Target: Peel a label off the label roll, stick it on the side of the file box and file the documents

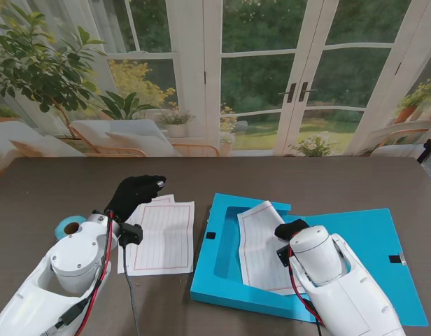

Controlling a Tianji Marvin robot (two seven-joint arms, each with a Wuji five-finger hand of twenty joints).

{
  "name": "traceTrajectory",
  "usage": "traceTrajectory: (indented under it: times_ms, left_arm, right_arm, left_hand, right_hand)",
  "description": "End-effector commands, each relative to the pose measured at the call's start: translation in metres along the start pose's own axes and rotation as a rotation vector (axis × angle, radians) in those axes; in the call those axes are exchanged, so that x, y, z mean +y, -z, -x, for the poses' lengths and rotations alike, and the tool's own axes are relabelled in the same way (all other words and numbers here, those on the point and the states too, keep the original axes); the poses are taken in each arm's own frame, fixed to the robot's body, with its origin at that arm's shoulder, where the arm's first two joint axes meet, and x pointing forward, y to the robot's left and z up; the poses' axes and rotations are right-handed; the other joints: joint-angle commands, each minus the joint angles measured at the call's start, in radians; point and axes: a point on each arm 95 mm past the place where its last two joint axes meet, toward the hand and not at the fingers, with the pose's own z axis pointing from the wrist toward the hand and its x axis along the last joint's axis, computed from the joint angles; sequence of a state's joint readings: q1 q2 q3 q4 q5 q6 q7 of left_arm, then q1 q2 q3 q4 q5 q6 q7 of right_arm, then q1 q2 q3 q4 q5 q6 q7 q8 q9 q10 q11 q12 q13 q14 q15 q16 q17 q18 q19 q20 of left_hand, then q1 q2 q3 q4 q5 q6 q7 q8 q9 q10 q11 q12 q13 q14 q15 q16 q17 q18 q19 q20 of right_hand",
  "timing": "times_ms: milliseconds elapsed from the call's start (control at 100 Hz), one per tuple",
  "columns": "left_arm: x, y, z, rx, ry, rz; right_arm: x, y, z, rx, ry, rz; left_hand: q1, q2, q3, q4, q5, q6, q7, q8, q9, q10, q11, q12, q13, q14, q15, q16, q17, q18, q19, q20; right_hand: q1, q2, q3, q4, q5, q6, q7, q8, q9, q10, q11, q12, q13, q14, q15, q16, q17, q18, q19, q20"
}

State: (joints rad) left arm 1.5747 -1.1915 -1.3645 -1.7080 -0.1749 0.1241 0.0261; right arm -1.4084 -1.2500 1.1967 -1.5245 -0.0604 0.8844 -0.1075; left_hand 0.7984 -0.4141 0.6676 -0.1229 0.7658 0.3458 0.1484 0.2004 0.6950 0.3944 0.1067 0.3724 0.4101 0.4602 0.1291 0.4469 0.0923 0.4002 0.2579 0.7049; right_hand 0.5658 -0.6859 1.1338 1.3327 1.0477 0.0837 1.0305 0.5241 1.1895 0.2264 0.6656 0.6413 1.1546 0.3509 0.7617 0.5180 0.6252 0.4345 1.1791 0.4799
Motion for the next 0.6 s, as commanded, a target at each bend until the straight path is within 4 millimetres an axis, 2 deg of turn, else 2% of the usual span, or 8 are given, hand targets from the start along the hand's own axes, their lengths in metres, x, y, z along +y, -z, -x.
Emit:
traceTrajectory:
  times_ms: [0, 50, 190, 320, 490, 590]
  left_arm:
    - [0.0033, 0.0007, -0.0001, -0.003, 0.005, 0.022]
    - [0.0034, 0.0009, 0.0001, -0.005, 0.006, 0.023]
    - [0.0031, 0.0015, 0.0004, -0.007, 0.005, 0.022]
    - [0.0029, 0.0023, 0.0007, -0.010, 0.008, 0.022]
    - [0.0033, 0.0035, 0.0011, -0.015, 0.017, 0.019]
    - [0.0036, 0.0039, 0.0014, -0.017, 0.021, 0.019]
  right_arm:
    - [-0.0067, -0.0006, -0.0037, -0.011, -0.004, -0.024]
    - [-0.0078, -0.0018, -0.0052, -0.021, -0.009, -0.020]
    - [-0.0086, -0.0045, -0.0069, -0.051, 0.017, -0.021]
    - [-0.0092, -0.0059, -0.0070, -0.089, 0.017, -0.039]
    - [-0.0098, -0.0086, -0.0072, -0.128, 0.019, -0.048]
    - [-0.0106, -0.0088, -0.0071, -0.139, 0.013, -0.055]
  left_hand:
    - [-0.028, 0.022, -0.025, 0.040, 0.014, -0.023, -0.007, 0.007, -0.020, -0.009, -0.005, -0.009, -0.018, -0.011, -0.016, 0.000, -0.012, -0.029, -0.022, 0.022]
    - [-0.028, 0.022, -0.027, 0.040, 0.016, -0.021, -0.006, 0.007, -0.018, -0.008, -0.004, -0.009, -0.018, -0.011, -0.016, 0.000, -0.012, -0.029, -0.022, 0.022]
    - [-0.027, 0.024, -0.027, 0.040, 0.019, -0.017, -0.006, 0.009, -0.014, -0.001, -0.002, -0.006, -0.019, -0.009, -0.017, 0.000, -0.013, -0.029, -0.024, 0.024]
    - [-0.030, 0.028, -0.029, 0.040, 0.023, -0.014, -0.004, 0.010, -0.008, 0.003, 0.001, -0.003, -0.018, -0.003, -0.017, 0.001, -0.014, -0.027, -0.026, 0.025]
    - [-0.031, 0.031, -0.032, 0.041, 0.027, -0.012, -0.003, 0.012, -0.002, 0.009, 0.003, 0.001, -0.018, -0.003, -0.017, 0.001, -0.015, -0.027, -0.028, 0.026]
    - [-0.030, 0.034, -0.033, 0.041, 0.029, -0.010, -0.002, 0.013, 0.000, 0.011, 0.004, 0.003, -0.018, 0.000, -0.017, 0.001, -0.016, -0.027, -0.029, 0.026]
  right_hand:
    - [-0.022, 0.051, 0.011, -0.014, -0.028, -0.059, 0.060, -0.031, -0.016, -0.005, 0.023, -0.011, 0.003, -0.005, 0.025, -0.007, -0.152, -0.029, 0.053, -0.018]
    - [-0.048, 0.054, -0.005, -0.040, -0.042, -0.057, 0.091, -0.065, -0.014, -0.004, 0.024, -0.014, 0.004, -0.007, 0.026, -0.010, -0.152, -0.030, 0.056, -0.021]
    - [-0.078, 0.016, -0.067, -0.094, -0.118, -0.072, 0.121, -0.085, -0.047, -0.024, 0.027, -0.009, -0.010, -0.037, 0.021, -0.013, -0.154, -0.047, 0.060, -0.024]
    - [-0.104, -0.003, -0.110, -0.143, -0.230, -0.026, 0.167, -0.108, -0.125, -0.020, 0.060, -0.011, -0.055, -0.053, 0.033, -0.008, -0.182, -0.060, 0.060, -0.020]
    - [-0.146, 0.025, -0.134, -0.197, -0.322, 0.027, 0.176, -0.144, -0.219, -0.006, 0.099, -0.038, -0.113, -0.059, 0.058, -0.009, -0.221, -0.066, 0.051, -0.010]
    - [-0.158, 0.050, -0.135, -0.210, -0.355, 0.037, 0.164, -0.153, -0.258, -0.004, 0.112, -0.046, -0.140, -0.067, 0.065, -0.011, -0.232, -0.075, 0.051, -0.003]
